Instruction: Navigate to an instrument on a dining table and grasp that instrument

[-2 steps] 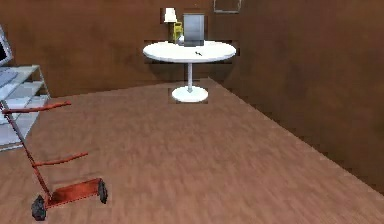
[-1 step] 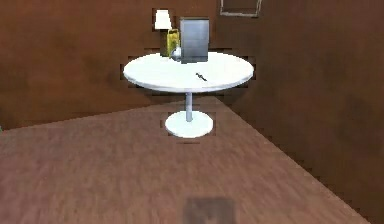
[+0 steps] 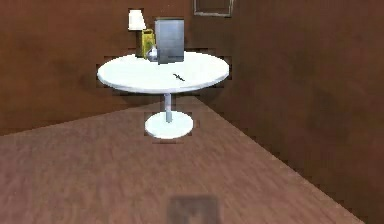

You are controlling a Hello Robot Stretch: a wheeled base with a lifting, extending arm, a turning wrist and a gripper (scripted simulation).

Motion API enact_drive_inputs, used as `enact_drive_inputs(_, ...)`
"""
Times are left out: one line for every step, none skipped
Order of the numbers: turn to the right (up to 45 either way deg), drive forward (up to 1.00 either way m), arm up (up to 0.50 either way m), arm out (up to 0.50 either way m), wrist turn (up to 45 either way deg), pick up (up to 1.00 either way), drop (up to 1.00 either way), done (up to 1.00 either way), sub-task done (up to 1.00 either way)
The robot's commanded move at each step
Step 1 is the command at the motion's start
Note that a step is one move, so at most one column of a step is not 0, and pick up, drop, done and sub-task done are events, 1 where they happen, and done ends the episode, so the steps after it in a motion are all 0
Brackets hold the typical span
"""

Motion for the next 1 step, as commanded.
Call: enact_drive_inputs(0.0, 0.15, 0.00, 0.00, 0.0, 0.00, 0.00, 0.00, 0.00)
